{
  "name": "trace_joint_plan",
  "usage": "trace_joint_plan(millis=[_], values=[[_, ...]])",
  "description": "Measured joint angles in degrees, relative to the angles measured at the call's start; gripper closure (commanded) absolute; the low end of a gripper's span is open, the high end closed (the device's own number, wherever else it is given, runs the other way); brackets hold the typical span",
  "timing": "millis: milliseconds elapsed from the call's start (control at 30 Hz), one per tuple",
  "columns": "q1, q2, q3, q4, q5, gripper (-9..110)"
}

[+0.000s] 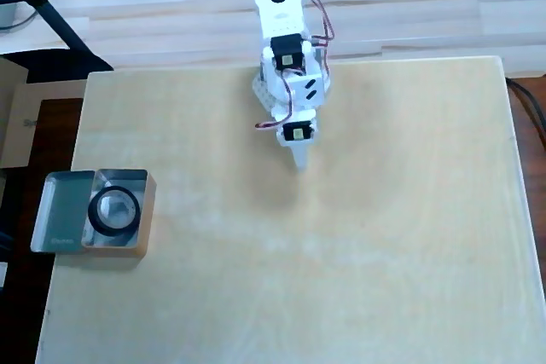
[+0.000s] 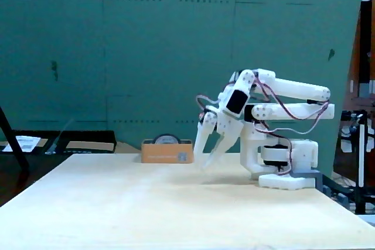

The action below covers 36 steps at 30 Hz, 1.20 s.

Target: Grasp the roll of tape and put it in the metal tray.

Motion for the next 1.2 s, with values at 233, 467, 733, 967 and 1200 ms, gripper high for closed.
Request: trace_joint_plan(millis=[233,467,733,967,1200], values=[[-0.18,-0.35,5.54,-7.03,0.09,102],[-0.18,0.09,6.06,-7.82,0.09,102],[-0.18,-0.35,7.56,-9.4,0.09,102],[-0.09,0.35,8.09,-13.71,0.09,102],[-0.09,0.44,8.09,-14.06,-3.25,102]])
